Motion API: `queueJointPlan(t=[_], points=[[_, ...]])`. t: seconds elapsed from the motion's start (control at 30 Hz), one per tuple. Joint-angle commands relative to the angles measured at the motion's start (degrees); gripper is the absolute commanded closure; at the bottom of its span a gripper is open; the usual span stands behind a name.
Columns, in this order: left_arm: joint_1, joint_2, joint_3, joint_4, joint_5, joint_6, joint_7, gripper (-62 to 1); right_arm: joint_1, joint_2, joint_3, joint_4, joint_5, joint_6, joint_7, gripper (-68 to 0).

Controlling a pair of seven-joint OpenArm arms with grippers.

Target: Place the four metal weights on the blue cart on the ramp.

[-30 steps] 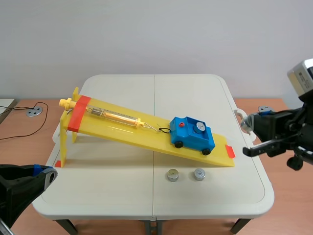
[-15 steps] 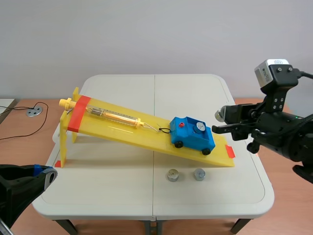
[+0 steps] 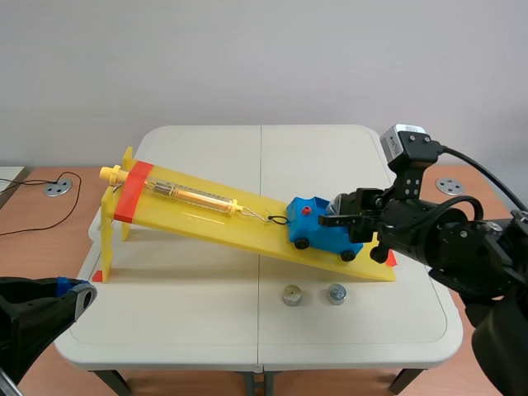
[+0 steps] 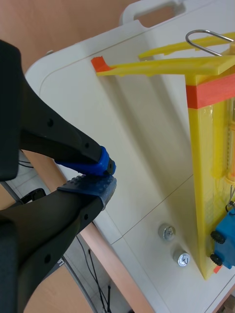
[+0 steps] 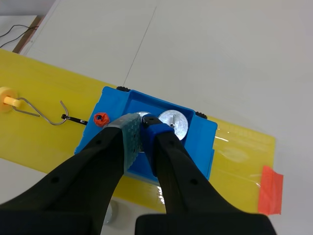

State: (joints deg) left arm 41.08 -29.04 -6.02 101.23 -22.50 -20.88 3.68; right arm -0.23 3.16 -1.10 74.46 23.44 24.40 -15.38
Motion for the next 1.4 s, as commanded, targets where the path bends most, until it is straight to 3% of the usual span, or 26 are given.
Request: queueJointPlan(t=[0.0,0.27,0.6,0.67,0.77,1.0,1.2,1.37], points=[[-1.1,-0.5,-0.4,1.9,-1.7,-1.4,-5.2,-3.2,6.0,0.3,-0.3,4.7,4.4,0.7,7.8,-0.6],[-1.1,-0.5,-0.4,1.9,-1.7,-1.4,-5.2,-3.2,5.9,0.0,-0.9,3.3,4.5,0.9,7.1,-0.6],[-1.1,-0.5,-0.4,1.9,-1.7,-1.4,-5.2,-3.2,5.9,0.0,-0.9,-0.1,7.9,0.9,5.4,-0.7],[-1.1,-0.5,-0.4,1.9,-1.7,-1.4,-5.2,-3.2,5.9,0.0,-0.9,-0.1,8.0,0.9,5.4,-3.4],[-1.1,-0.5,-0.4,1.9,-1.7,-1.4,-5.2,-3.2,5.9,0.0,-0.9,-0.1,8.1,1.2,5.4,-13.1],[-1.1,-0.5,-0.4,1.9,-1.7,-1.4,-5.2,-3.2,5.9,0.3,0.1,0.1,8.3,5.8,6.7,-30.0],[-1.1,-0.5,-0.4,1.9,-1.7,-1.4,-5.2,-3.2,5.3,0.9,3.0,3.1,8.3,11.0,6.0,-31.0],[-1.1,-0.6,-0.4,1.9,-1.7,-1.4,-5.2,-3.2,2.3,3.1,4.8,9.1,8.3,12.3,5.8,-31.0]])
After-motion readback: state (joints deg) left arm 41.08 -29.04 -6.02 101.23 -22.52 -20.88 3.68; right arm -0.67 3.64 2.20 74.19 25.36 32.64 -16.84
